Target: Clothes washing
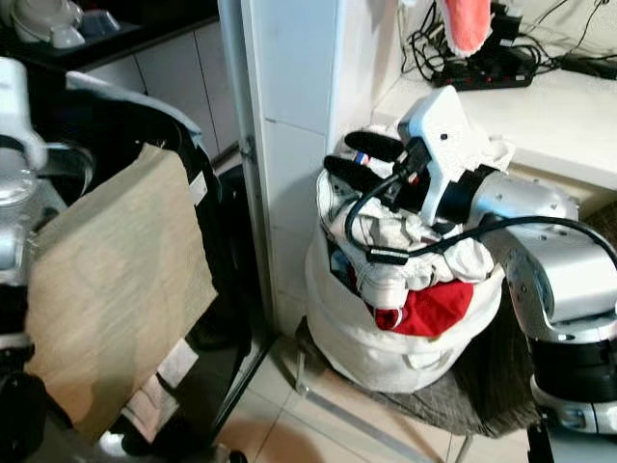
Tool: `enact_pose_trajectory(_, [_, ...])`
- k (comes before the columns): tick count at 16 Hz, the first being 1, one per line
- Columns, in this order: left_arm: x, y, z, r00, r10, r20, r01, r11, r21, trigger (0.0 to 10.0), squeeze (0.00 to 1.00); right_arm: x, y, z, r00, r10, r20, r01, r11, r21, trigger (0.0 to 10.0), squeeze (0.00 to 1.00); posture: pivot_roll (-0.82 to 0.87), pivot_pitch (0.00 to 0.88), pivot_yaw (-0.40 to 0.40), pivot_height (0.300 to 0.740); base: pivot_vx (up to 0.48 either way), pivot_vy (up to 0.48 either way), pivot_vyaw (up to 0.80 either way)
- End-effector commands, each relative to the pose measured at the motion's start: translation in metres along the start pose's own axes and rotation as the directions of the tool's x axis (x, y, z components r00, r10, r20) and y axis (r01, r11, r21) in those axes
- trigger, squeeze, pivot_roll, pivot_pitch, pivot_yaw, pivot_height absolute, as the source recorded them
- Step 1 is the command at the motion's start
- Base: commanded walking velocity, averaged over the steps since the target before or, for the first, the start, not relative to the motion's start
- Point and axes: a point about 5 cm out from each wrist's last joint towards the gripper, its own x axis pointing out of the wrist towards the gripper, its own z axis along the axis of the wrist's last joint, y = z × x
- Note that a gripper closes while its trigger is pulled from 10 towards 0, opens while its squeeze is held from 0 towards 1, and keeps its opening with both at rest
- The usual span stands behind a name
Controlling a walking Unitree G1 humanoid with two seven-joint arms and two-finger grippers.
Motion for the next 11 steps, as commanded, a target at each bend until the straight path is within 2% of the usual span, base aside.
enact_pose_trajectory(1, [-0.001, 0.006, -0.01, 0.993, 0.094, -0.074, -0.1, 0.992, -0.074, 0.0, 0.0, 0.002, 0.007, -0.001, 1.0, 0.024, -0.003, -0.024, 1.0, 0.007, 10.0, 0.0, -0.04, 0.0, 0.049, 0.74, 0.0, 0.0, 0.0])
enact_pose_trajectory(2, [-0.002, 0.006, -0.016, 0.989, 0.104, -0.109, -0.116, 0.987, -0.113, 0.0, 0.0, 0.002, 0.008, -0.002, 1.0, 0.028, -0.007, -0.028, 1.0, 0.006, 10.0, 0.0, -0.04, 0.0, 0.045, 0.74, 0.0, 0.0, 0.0])
enact_pose_trajectory(3, [-0.003, 0.004, -0.026, 0.977, 0.106, -0.185, -0.14, 0.974, -0.179, 3.1, 0.0, 0.003, 0.009, -0.003, 0.999, 0.034, -0.009, -0.034, 0.999, 0.009, 10.0, 0.0, -0.03, 0.0, 0.044, 0.74, 0.0, 0.0, 0.0])
enact_pose_trajectory(4, [-0.005, 0.002, -0.038, 0.955, 0.103, -0.278, -0.178, 0.949, -0.261, 10.0, 0.0, 0.003, 0.01, -0.003, 0.999, 0.038, -0.011, -0.038, 0.999, 0.01, 10.0, 0.0, -0.03, 0.0, 0.045, 0.74, 0.0, 0.0, 0.0])
enact_pose_trajectory(5, [-0.006, 0.0, -0.047, 0.936, 0.09, -0.341, -0.199, 0.933, -0.299, 10.0, 0.0, 0.003, 0.01, -0.004, 0.999, 0.041, -0.013, -0.04, 0.999, 0.011, 10.0, 0.0, -0.03, 0.0, 0.044, 0.74, 0.0, 0.0, 0.0])
enact_pose_trajectory(6, [-0.007, 0.0, -0.053, 0.912, 0.096, -0.399, -0.264, 0.881, -0.392, 10.0, 0.74, 0.003, 0.01, -0.004, 0.999, 0.044, -0.013, -0.044, 0.999, 0.012, 10.0, 0.0, -0.03, 0.0, 0.044, 0.74, 0.0, 0.0, 0.0])
enact_pose_trajectory(7, [-0.007, 0.0, -0.053, 0.912, 0.096, -0.399, -0.264, 0.881, -0.392, 10.0, 0.74, 0.003, 0.01, -0.004, 0.999, 0.044, -0.013, -0.044, 0.999, 0.012, 10.0, 0.0, -0.03, 0.0, 0.044, 0.74, 0.0, 0.0, 0.0])
enact_pose_trajectory(8, [-0.008, 0.002, -0.055, 0.901, 0.105, -0.422, -0.308, 0.839, -0.449, 10.0, 1.0, 0.003, 0.011, -0.004, 0.999, 0.046, -0.013, -0.046, 0.999, 0.012, 10.0, 0.0, -0.03, 0.0, 0.044, 0.74, 0.0, 0.0, 0.0])
enact_pose_trajectory(11, [-0.006, 0.005, -0.056, 0.897, 0.104, -0.429, -0.312, 0.838, -0.449, 10.0, 1.0, 0.003, 0.013, -0.005, 0.998, 0.055, -0.023, -0.055, 0.998, 0.02, 10.0, 0.0, -0.03, 0.0, 0.045, 0.74, 0.0, 0.0, 0.0])
